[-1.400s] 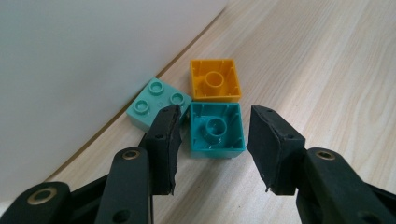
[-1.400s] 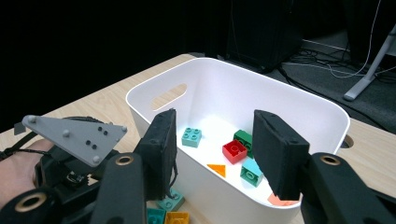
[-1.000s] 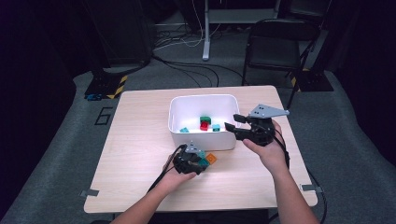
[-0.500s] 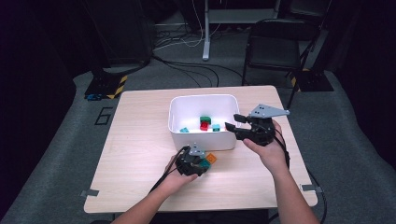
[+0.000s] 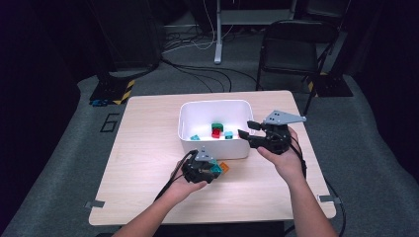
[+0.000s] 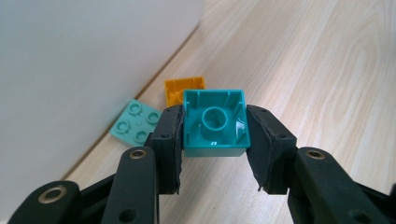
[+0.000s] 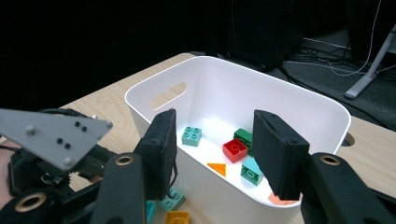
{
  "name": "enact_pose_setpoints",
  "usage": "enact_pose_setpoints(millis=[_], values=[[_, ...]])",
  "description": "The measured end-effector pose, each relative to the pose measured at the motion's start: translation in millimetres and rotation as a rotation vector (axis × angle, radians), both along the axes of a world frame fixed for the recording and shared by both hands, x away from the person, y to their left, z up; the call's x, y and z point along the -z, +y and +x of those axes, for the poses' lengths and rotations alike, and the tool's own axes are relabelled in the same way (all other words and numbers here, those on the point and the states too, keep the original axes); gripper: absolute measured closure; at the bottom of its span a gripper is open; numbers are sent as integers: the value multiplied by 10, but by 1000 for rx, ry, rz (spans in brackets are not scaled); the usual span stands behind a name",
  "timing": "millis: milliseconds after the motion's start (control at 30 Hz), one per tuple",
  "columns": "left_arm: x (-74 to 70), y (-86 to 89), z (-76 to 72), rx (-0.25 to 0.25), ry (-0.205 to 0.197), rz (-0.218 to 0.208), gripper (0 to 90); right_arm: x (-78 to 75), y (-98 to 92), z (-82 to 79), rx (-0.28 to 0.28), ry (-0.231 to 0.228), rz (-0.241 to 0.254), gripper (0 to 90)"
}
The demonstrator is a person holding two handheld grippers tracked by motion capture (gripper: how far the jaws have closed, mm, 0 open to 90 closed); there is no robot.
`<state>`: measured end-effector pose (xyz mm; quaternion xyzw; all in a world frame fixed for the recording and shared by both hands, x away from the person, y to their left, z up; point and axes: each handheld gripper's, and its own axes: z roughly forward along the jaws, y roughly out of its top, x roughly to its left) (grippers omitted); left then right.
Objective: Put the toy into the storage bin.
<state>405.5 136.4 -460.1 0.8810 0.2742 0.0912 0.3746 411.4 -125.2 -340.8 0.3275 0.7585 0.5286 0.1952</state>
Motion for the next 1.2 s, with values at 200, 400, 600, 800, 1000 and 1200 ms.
enact_pose_setpoints(millis=[200,400,600,800,1000,1200], values=[[-171,73,21,2,10,-14,580,1,-2,2,1,0,0,498],[-328,158,46,-18,11,-36,580,2,-1,3,1,0,-1,498],[-507,240,83,-36,-6,-47,580,-1,-3,0,2,-1,1,498],[-680,291,121,-44,-20,-47,580,1,-3,2,2,-2,0,498],[-838,298,164,-44,-47,-38,580,-1,-6,1,2,-3,1,498],[-1024,306,246,-42,-64,-34,580,-1,-8,1,4,-2,3,498]])
